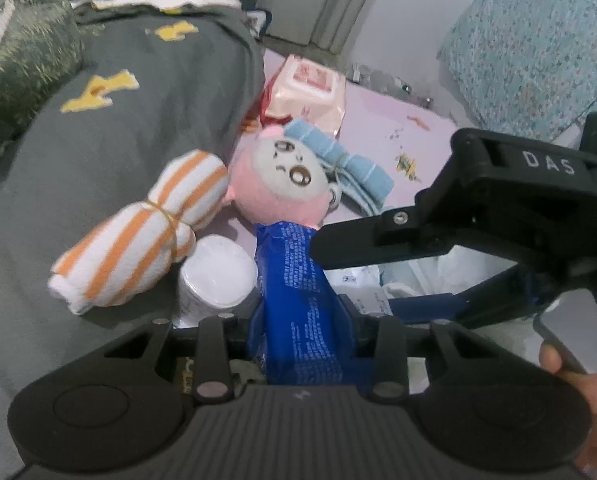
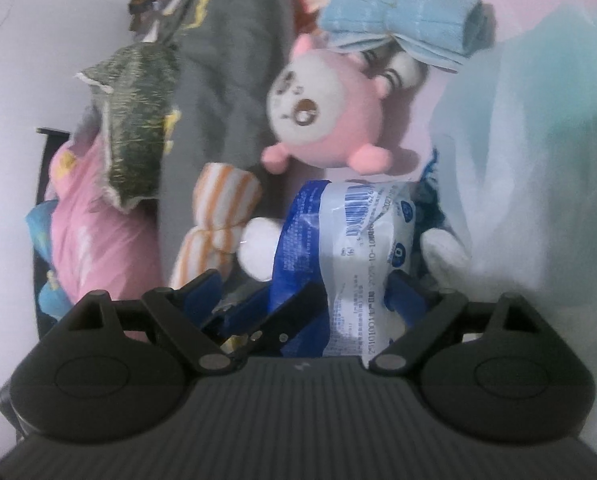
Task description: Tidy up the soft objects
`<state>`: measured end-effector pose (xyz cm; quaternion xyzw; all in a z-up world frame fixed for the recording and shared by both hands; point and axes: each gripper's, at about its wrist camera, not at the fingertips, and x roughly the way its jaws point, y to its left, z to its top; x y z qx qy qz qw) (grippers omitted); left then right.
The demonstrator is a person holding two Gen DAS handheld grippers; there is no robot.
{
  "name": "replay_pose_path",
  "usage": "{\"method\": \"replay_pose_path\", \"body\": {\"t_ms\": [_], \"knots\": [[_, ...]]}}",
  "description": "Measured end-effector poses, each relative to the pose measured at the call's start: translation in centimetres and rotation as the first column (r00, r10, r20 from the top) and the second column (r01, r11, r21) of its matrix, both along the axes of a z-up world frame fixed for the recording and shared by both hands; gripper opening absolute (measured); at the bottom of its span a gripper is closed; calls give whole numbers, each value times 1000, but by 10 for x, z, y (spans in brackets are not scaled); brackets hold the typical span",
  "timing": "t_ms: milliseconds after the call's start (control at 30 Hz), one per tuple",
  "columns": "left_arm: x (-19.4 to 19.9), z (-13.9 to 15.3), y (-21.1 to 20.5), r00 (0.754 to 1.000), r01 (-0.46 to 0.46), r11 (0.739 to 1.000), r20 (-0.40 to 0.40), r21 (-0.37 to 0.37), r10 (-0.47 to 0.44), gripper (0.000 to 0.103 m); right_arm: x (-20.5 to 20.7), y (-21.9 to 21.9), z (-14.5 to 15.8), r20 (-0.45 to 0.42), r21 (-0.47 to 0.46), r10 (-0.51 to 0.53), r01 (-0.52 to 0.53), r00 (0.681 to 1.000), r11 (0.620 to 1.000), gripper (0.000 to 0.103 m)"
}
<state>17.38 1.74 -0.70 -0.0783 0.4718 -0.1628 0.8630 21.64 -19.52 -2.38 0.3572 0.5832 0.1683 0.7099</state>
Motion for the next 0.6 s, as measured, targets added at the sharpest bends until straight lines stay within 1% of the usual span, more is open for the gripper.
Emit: {"method": "replay_pose_path", "body": {"t_ms": [133, 367, 467, 600], "knots": [[-15, 22, 1, 999, -16, 1000, 41, 14, 15, 38, -8, 1, 17, 25, 26, 5, -6, 1000, 1000, 91], [-39, 62, -4, 992, -35, 999, 119, 29, 31, 38, -26, -5, 56, 101, 88, 5, -14, 995, 996, 91], [-48, 79, -15, 988, -25, 999, 153, 35, 20, 38, -34, -15, 73, 139, 110, -6, -10, 990, 994, 91], [-60, 97, -44, 980, 9, 999, 200, 49, -19, 38, -48, -39, 91, 176, 138, -34, 10, 984, 990, 91]]}}
